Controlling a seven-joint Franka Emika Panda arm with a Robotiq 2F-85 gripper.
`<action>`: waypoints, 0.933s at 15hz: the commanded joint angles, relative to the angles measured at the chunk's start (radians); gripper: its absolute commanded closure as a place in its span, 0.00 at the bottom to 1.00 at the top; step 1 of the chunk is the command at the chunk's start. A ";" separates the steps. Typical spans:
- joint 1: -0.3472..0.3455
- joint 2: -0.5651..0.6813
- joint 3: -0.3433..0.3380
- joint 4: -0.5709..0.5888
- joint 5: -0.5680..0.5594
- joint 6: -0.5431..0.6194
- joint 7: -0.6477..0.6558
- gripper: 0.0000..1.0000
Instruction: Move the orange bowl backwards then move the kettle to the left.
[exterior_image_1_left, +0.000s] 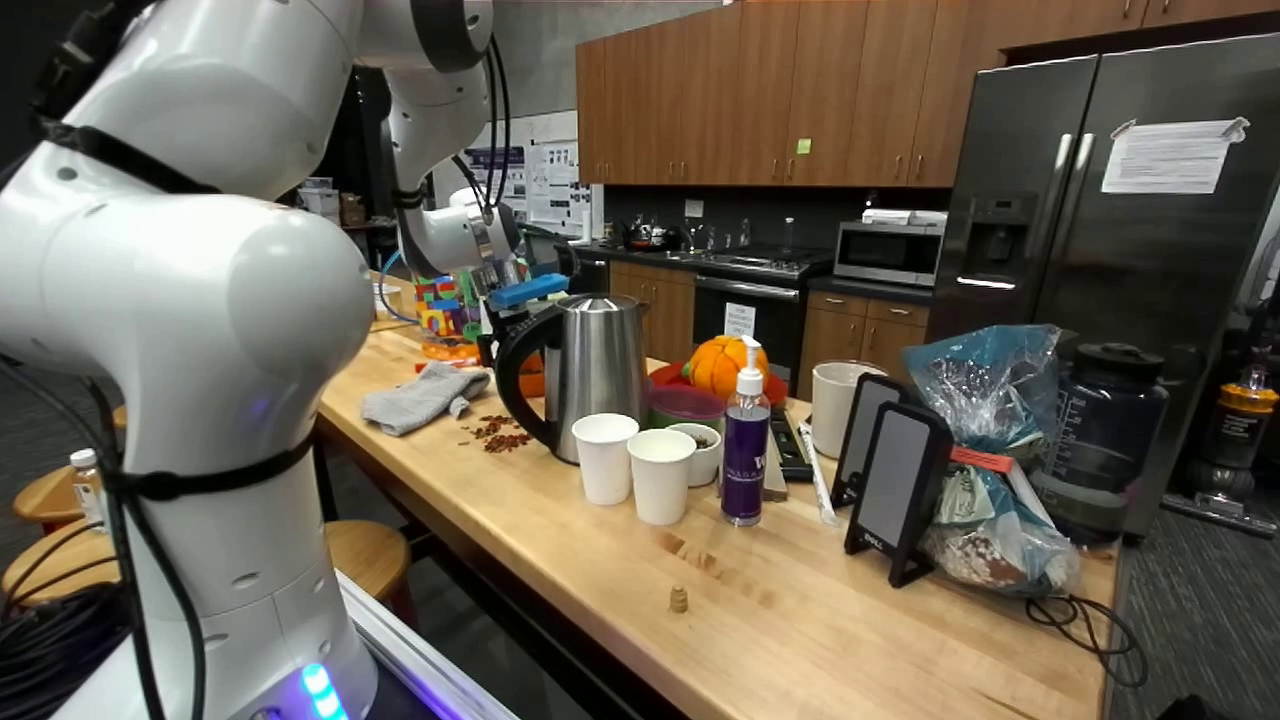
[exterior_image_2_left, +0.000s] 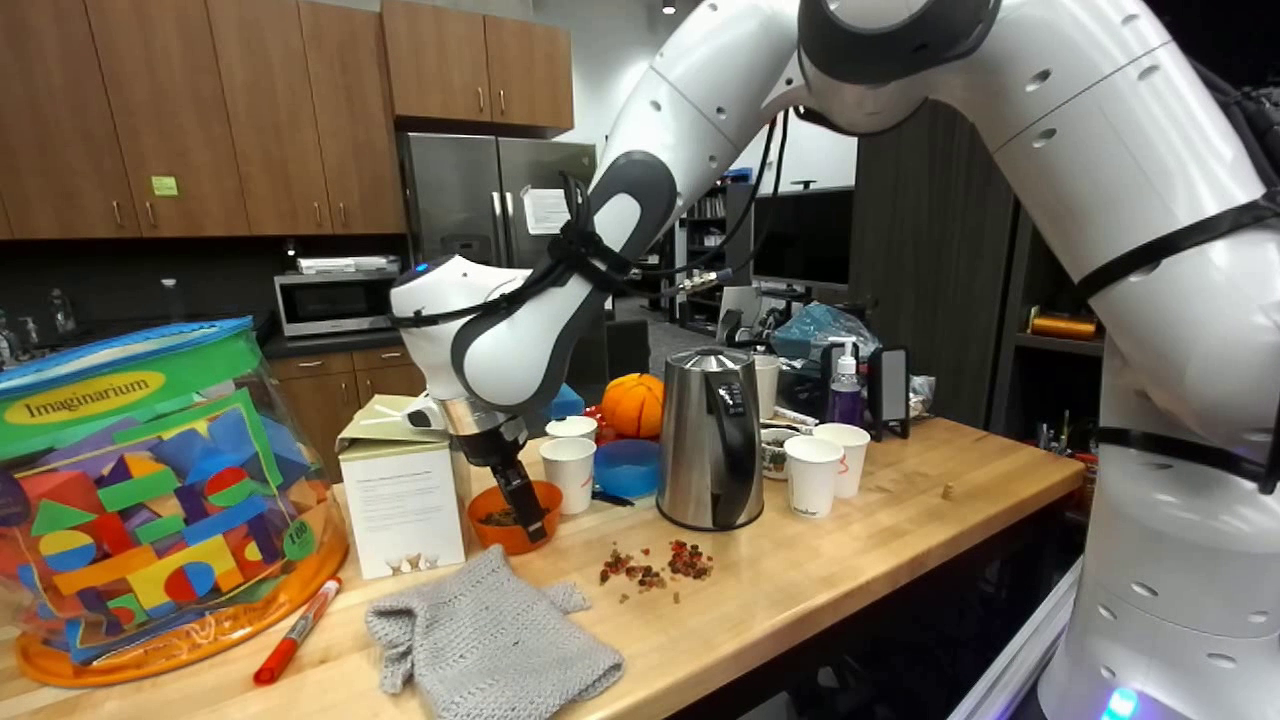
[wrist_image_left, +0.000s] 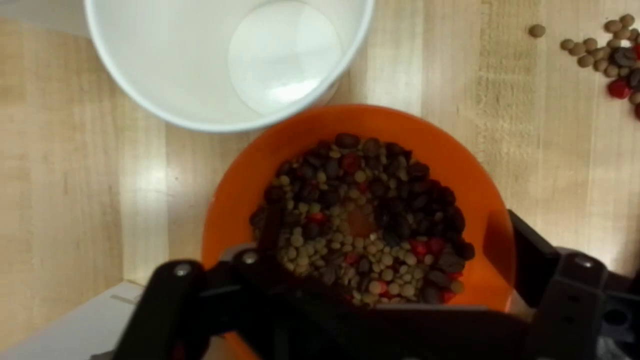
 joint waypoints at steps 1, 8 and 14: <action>0.005 0.016 -0.019 0.030 -0.033 0.002 0.039 0.00; -0.006 0.026 -0.033 0.061 -0.022 0.009 0.065 0.00; -0.027 0.028 -0.035 0.080 -0.003 0.026 0.064 0.00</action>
